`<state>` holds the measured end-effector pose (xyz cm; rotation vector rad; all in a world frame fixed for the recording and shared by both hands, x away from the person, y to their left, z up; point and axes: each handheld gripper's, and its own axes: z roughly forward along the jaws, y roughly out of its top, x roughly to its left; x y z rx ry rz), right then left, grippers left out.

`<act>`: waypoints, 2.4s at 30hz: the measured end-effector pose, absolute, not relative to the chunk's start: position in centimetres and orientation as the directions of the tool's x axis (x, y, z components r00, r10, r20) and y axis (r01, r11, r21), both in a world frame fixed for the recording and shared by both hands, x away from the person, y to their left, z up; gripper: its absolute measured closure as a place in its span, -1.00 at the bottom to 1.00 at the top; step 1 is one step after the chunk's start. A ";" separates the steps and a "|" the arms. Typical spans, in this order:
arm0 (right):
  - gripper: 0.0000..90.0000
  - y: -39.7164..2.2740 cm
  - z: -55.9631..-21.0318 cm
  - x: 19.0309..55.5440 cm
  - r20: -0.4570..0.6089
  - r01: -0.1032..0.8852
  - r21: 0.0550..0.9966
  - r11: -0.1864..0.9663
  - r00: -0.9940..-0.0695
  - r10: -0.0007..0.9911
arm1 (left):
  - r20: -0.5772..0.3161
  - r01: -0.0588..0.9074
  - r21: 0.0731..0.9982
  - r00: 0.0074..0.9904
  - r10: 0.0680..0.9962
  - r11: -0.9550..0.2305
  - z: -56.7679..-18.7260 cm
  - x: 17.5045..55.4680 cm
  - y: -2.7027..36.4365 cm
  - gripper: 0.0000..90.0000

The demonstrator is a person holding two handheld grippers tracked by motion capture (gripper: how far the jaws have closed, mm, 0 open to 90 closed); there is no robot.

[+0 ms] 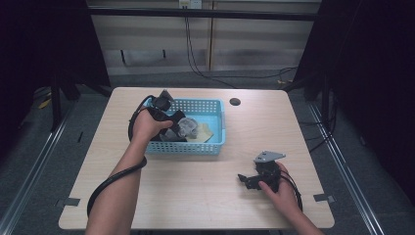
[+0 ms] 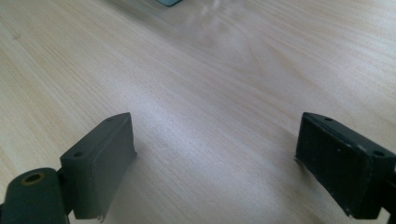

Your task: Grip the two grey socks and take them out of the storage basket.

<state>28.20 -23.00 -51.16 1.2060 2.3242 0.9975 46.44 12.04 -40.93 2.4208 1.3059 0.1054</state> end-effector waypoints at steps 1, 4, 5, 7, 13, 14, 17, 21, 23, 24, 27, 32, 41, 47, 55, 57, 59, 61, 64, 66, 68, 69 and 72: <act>-0.76 -23.0 -51.2 28.2 0.021 0.576 0.716 0.393 -0.581 0.813 | -0.116 0.796 0.366 0.552 0.826 -0.481 -41.2 46.6 12.0 -0.48; -0.76 -23.0 -51.2 28.2 0.021 0.575 0.717 0.394 -0.583 0.812 | -0.129 0.806 0.363 0.541 0.831 -0.468 -42.0 46.8 11.8 -0.48; -0.76 -23.0 -51.2 28.2 0.021 0.575 0.717 0.394 -0.583 0.812 | -0.129 0.806 0.363 0.541 0.831 -0.468 -42.0 46.8 11.8 -0.48; -0.76 -23.0 -51.2 28.2 0.022 0.575 0.717 0.394 -0.583 0.812 | -0.127 0.805 0.357 0.545 0.829 -0.474 -42.5 46.9 11.6 -0.48; -0.76 -23.0 -51.2 28.2 0.021 0.575 0.717 0.394 -0.583 0.812 | -0.127 0.806 0.327 0.555 0.822 -0.494 -43.3 47.0 11.3 -0.04; -0.76 -23.0 -51.2 28.2 0.021 0.575 0.717 0.394 -0.583 0.812 | -0.130 0.806 0.321 0.557 0.820 -0.497 -43.3 47.0 11.3 0.06; -0.76 -23.0 -51.2 28.2 0.021 0.575 0.717 0.394 -0.583 0.812 | -0.133 0.807 0.309 0.560 0.818 -0.503 -42.9 47.0 11.1 0.38; -0.75 -23.0 -51.2 28.2 0.023 0.576 0.717 0.393 -0.582 0.813 | -0.133 0.810 0.299 0.560 0.818 -0.505 -42.2 46.9 11.1 0.67; -0.76 -23.0 -51.2 28.2 0.022 0.575 0.717 0.394 -0.583 0.812 | -0.131 0.808 0.299 0.562 0.817 -0.508 -42.0 46.9 11.2 0.72; -0.76 -23.0 -51.2 28.2 0.022 0.575 0.717 0.394 -0.583 0.812 | -0.129 0.801 0.301 0.571 0.811 -0.517 -41.6 46.9 11.3 0.74; -0.76 -23.0 -51.2 28.2 0.022 0.575 0.717 0.394 -0.583 0.812 | -0.133 0.799 0.301 0.575 0.807 -0.520 -40.9 46.8 11.3 0.76; -0.76 -23.0 -51.2 28.2 0.022 0.575 0.717 0.394 -0.583 0.812 | -0.151 0.785 0.317 0.596 0.789 -0.532 -39.7 46.7 11.1 0.77; -0.76 -23.0 -51.2 28.2 0.022 0.575 0.717 0.394 -0.583 0.812 | -0.140 0.752 0.325 0.638 0.757 -0.574 -37.8 46.4 10.5 0.78; -0.76 -23.0 -51.2 28.2 0.022 0.575 0.717 0.394 -0.583 0.812 | -0.153 0.750 0.326 0.642 0.751 -0.575 -37.0 46.3 10.3 0.81; -0.76 -23.0 -51.2 28.2 0.020 0.572 0.718 0.396 -0.586 0.810 | -0.156 0.749 0.322 0.646 0.747 -0.580 -35.9 46.4 10.7 0.83; -0.76 -23.0 -51.2 28.2 0.020 0.572 0.718 0.396 -0.586 0.810 | -0.153 0.749 0.321 0.645 0.749 -0.579 -35.4 46.4 10.9 0.84; -0.76 -23.0 -51.2 28.2 0.021 0.572 0.719 0.396 -0.587 0.809 | -0.154 0.748 0.322 0.646 0.748 -0.580 -35.1 46.3 10.9 0.84; -0.76 -23.0 -51.2 28.2 0.019 0.571 0.719 0.396 -0.586 0.810 | -0.152 0.745 0.319 0.651 0.744 -0.586 -34.9 46.3 11.0 0.85; -0.76 -23.0 -51.1 28.2 0.020 0.573 0.717 0.397 -0.586 0.810 | -0.158 0.741 0.326 0.654 0.740 -0.586 -34.2 46.1 11.1 0.85; -0.76 -23.0 -51.2 28.2 0.019 0.572 0.717 0.398 -0.587 0.810 | -0.158 0.743 0.328 0.652 0.741 -0.584 -33.8 46.0 11.1 0.85; -0.76 -23.0 -51.2 28.2 0.020 0.572 0.717 0.397 -0.587 0.809 | -0.158 0.740 0.330 0.656 0.738 -0.587 -33.5 45.8 11.1 0.86; -0.76 -23.0 -51.2 28.2 0.020 0.572 0.718 0.398 -0.588 0.809 | -0.158 0.740 0.330 0.656 0.738 -0.587 -33.5 45.8 11.1 0.85; -0.76 -23.0 -51.2 28.2 0.019 0.572 0.717 0.398 -0.587 0.810 | -0.159 0.735 0.329 0.662 0.732 -0.593 -32.9 45.4 11.1 0.85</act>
